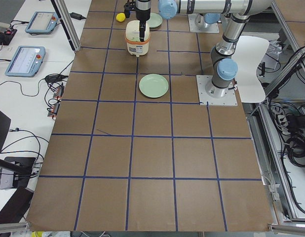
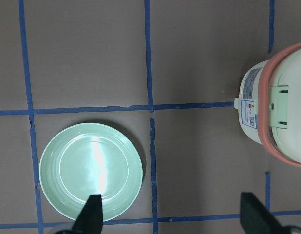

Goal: Press rice cooker button
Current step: 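Move the right gripper over the white rice cooker's lid button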

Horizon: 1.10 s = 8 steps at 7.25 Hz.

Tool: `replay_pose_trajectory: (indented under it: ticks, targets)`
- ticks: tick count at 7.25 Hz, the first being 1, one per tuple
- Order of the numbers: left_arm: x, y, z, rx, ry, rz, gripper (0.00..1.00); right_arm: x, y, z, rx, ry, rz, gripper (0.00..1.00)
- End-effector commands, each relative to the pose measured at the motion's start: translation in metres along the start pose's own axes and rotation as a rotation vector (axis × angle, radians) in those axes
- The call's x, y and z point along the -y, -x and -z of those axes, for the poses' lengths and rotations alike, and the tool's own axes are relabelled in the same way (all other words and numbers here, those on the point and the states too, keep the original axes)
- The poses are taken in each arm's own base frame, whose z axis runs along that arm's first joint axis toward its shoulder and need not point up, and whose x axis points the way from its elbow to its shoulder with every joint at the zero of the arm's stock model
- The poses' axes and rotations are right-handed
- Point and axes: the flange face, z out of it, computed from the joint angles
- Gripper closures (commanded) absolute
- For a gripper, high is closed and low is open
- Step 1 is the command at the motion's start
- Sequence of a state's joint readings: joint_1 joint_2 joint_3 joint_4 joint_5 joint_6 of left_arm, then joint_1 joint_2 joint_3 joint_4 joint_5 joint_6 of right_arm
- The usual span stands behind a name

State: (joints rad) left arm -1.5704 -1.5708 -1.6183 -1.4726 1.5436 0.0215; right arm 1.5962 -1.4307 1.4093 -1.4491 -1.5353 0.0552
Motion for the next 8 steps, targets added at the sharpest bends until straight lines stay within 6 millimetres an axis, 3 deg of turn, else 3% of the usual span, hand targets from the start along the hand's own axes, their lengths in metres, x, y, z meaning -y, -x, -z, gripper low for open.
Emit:
replay_pose_trajectory:
  ticks: [1, 8]
  targets:
    - [-0.0001, -0.0003, 0.0, 0.0, 0.0, 0.0, 0.0, 0.0007, -0.0018, -0.0021, -0.005, 0.004, -0.006, 0.0]
    - [-0.0001, -0.0001, 0.0, 0.001, 0.0, 0.0, 0.0, 0.0024, -0.0005, 0.0038, 0.007, -0.018, -0.02, 0.0]
